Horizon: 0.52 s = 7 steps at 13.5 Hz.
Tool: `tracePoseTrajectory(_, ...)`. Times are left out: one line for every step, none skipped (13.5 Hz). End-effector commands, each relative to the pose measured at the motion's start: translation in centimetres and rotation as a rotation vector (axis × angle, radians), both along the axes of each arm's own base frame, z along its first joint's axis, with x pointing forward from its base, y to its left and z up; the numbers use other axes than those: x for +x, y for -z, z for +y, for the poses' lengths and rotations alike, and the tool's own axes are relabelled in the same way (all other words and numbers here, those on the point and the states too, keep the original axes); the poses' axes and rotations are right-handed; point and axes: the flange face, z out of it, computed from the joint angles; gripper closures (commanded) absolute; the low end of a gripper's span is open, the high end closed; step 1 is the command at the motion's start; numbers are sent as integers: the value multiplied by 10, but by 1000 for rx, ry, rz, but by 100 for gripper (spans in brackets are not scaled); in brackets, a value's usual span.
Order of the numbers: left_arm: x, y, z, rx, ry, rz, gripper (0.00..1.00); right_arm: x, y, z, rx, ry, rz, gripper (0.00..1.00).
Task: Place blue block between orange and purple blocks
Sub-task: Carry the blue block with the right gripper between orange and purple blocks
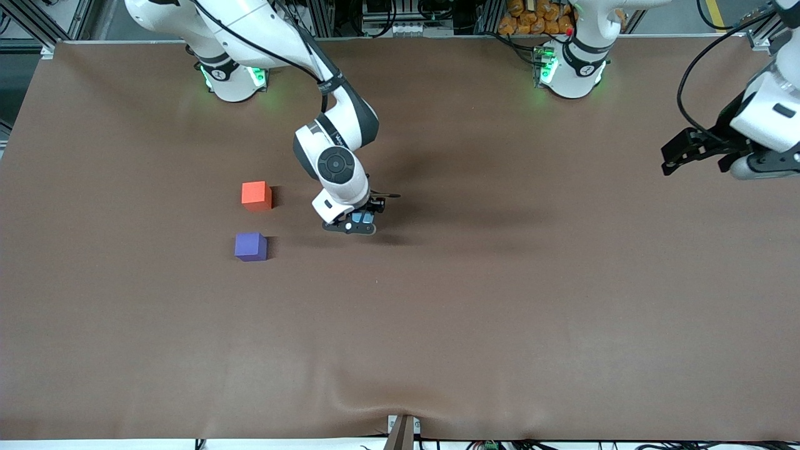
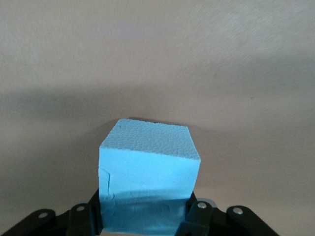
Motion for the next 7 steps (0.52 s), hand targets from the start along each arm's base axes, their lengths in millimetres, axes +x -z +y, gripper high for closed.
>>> tracePoseTrajectory(-6,-10,6,18,11,1,0,22,-57,-42,3,53,24,84)
tracePoseTrajectory(-6,-10,9,20,4,8,0,29,-73,-59,4,45,40,83)
tracePoseTrajectory(-6,-10,9,20,4,8,0,36,-83,-81,3,30,65,83)
tracePoseTrajectory(-6,-10,9,18,4,8,0,44,-93,-111,5,5,105,83)
tracePoseTrajectory(-6,-10,8,12,4,8,0,50,-99,-143,15,-27,140,83)
tracePoseTrajectory(-6,-10,7,9,6,8,0,50,-98,-170,27,-62,168,83)
tracePoseTrajectory(-6,-12,7,9,6,4,0,46,-91,-197,37,-89,192,83)
